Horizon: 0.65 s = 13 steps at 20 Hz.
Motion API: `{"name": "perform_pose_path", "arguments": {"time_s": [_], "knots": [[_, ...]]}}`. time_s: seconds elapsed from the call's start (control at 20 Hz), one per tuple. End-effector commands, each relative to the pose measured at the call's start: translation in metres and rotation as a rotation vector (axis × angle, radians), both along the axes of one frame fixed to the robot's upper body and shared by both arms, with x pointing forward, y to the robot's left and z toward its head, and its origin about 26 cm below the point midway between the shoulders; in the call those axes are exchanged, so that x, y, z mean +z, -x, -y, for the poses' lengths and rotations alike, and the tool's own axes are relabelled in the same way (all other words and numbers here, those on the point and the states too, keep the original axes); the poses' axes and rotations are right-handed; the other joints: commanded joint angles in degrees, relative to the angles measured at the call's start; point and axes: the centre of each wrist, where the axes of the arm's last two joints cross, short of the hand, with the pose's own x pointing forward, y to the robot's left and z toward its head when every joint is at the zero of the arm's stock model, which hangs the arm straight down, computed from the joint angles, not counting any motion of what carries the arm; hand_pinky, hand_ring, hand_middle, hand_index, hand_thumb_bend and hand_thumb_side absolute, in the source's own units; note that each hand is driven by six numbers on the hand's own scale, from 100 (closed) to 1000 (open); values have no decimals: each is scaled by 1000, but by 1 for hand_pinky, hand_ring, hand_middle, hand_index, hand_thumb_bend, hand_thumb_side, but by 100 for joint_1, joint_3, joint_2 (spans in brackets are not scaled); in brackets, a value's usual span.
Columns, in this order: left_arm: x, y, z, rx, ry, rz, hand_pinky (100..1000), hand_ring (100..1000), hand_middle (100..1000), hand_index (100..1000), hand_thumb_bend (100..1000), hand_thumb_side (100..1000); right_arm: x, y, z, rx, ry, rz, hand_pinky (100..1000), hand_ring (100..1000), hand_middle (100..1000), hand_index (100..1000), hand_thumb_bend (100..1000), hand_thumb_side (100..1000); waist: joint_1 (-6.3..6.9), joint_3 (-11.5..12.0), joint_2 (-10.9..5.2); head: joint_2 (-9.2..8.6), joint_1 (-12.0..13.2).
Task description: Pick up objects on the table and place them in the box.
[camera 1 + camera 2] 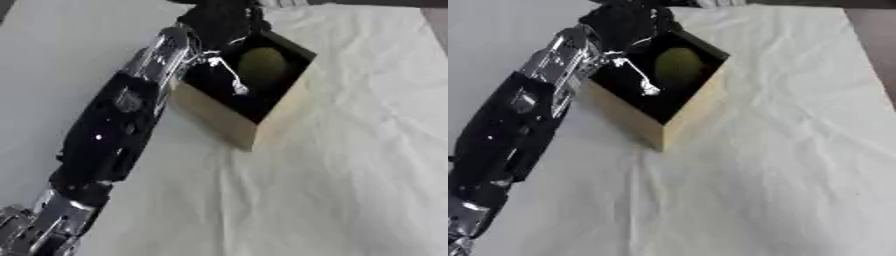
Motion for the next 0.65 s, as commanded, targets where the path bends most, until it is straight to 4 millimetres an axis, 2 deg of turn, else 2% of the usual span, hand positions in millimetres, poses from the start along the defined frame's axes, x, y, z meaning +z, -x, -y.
{"name": "perform_pose_path", "arguments": {"time_s": [0.05,0.2,0.25,0.35,0.5,0.65], "knots": [[23,8,-10,-15,57,82,724,765,767,897,597,582,8,5,3,-10,5,33,798,673,679,811,399,637,-3,14,-183,25,-31],[43,27,-23,-87,165,171,701,744,749,887,572,562,9,6,5,-19,12,39,798,674,680,812,398,637,22,61,-204,70,-86],[52,37,-30,-117,222,206,685,724,731,879,534,550,10,6,5,-23,14,41,798,674,680,812,398,636,36,84,-213,87,-122],[67,54,-45,-167,341,259,669,699,706,869,529,554,10,6,7,-29,17,43,797,674,681,812,399,636,59,118,-227,105,-183],[84,82,-75,-239,535,323,647,680,687,861,537,557,10,6,9,-43,18,44,797,675,681,812,399,636,93,204,-260,132,-330],[91,102,-104,-270,682,354,636,669,676,854,531,558,10,6,10,-50,20,46,796,677,683,813,400,636,116,270,-296,140,-434]]}}
